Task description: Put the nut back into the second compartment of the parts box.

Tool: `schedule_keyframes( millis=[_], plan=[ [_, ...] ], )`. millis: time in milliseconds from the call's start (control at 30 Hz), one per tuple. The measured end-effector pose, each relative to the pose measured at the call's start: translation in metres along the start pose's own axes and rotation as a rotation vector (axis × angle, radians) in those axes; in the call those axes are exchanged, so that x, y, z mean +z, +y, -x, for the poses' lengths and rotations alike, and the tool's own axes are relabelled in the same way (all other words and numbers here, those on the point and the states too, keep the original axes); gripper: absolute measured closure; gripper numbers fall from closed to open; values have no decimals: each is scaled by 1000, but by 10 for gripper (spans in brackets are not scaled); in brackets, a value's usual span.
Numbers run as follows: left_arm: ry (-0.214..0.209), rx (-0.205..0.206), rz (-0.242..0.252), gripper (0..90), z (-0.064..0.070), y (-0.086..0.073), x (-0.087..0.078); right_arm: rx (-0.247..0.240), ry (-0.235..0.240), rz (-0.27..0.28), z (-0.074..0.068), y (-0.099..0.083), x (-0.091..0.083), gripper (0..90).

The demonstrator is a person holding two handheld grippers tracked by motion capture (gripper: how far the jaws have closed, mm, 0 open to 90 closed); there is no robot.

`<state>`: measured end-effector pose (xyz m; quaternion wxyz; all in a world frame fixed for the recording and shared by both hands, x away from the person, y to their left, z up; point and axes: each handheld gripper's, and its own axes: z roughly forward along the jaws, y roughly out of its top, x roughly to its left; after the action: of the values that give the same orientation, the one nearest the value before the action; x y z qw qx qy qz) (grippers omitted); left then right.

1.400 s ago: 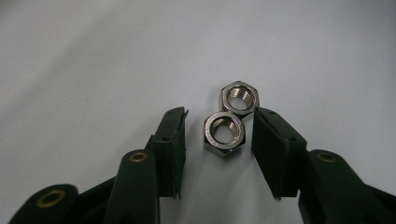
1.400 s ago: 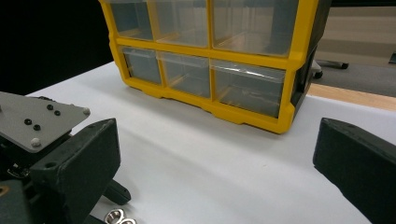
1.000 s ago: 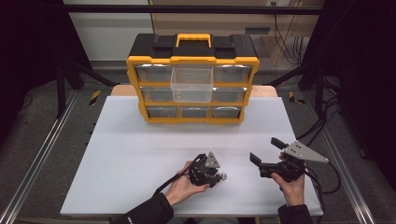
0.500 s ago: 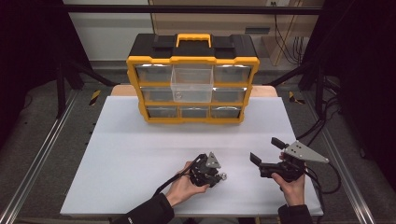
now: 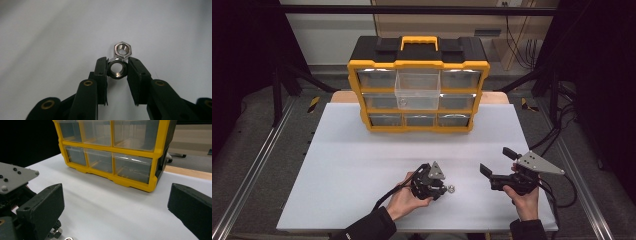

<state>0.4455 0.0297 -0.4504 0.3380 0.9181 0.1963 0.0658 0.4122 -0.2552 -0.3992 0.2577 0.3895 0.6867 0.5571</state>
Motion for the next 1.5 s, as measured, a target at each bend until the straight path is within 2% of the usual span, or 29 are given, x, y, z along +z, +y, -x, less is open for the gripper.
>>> schedule_keyframes(
  millis=[400,733,1000,1067,1100,1500],
  plan=[
    [17,-17,23,693,-7,2,-24,-2,1,-1,0,1,-1,12],
    [18,-16,49,693,-12,3,-36,2,0,-3,-1,0,0,12],
    [40,-28,63,693,-18,4,-49,1,1,-5,-1,0,0,12],
    [44,-37,78,693,-20,4,-52,-4,-1,-6,-1,0,0,12],
    [51,-60,88,693,-21,4,-57,-2,-1,-6,-1,0,1,12],
    [66,-84,109,693,-29,4,-72,-7,0,-6,0,0,1,12]
  ],
)
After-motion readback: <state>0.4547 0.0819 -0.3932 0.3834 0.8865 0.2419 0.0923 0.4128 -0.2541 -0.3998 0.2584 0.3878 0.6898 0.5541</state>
